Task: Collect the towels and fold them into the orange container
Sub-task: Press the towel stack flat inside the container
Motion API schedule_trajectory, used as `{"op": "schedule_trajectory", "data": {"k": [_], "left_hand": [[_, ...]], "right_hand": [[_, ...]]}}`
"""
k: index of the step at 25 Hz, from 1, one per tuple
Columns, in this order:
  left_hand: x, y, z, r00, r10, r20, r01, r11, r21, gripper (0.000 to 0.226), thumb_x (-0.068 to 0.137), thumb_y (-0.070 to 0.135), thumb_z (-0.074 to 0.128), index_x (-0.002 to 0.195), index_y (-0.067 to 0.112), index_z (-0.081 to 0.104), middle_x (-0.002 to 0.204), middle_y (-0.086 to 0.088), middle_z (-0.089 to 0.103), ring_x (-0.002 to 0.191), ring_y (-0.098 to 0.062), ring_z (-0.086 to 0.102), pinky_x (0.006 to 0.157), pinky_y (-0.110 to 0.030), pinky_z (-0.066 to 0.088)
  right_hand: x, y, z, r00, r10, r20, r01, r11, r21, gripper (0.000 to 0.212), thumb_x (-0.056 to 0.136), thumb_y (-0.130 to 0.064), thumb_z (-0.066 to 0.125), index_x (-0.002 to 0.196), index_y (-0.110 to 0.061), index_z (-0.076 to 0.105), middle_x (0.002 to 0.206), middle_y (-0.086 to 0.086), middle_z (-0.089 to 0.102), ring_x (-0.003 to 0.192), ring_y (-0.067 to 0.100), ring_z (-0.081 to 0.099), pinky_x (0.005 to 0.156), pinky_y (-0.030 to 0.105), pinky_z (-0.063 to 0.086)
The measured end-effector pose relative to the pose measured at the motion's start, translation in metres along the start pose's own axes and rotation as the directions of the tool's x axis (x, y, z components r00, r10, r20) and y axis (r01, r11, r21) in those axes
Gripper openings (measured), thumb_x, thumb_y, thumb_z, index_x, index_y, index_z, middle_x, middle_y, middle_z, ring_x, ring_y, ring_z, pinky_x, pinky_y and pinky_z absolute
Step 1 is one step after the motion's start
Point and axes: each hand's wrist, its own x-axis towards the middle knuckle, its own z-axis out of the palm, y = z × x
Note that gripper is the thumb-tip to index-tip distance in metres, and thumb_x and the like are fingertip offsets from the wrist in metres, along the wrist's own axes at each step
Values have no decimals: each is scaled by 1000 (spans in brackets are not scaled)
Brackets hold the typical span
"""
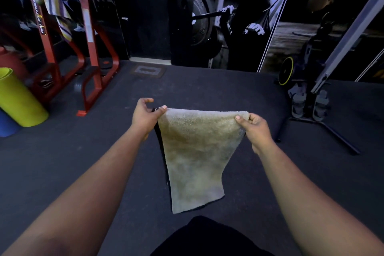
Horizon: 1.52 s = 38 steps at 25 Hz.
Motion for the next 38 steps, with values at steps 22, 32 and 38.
{"op": "schedule_trajectory", "data": {"k": [22,32,38], "left_hand": [[5,-10,4,981,124,148,-145,980,140,39,100,4,58,132,25,63,126,-1,64,114,-15,61,102,-31,50],[4,-11,-1,908,312,280,-397,424,814,31,89,18,64,116,31,72,115,0,61,118,-28,51,95,-51,45],[9,-1,-9,965,150,216,-166,984,59,7,94,18,71,101,18,69,103,-5,72,105,-32,68,95,-50,53]], "right_hand": [[8,24,-16,993,-51,-106,-11,856,-517,44,71,-17,92,104,-21,64,86,5,71,81,18,68,74,33,55],[7,28,-19,990,-127,68,129,570,-811,12,84,-36,78,78,-39,68,89,-12,68,93,15,64,80,39,56],[-3,2,-17,974,-224,34,225,942,-248,15,93,-26,73,90,-14,63,86,-1,62,81,11,57,74,33,47]]}}
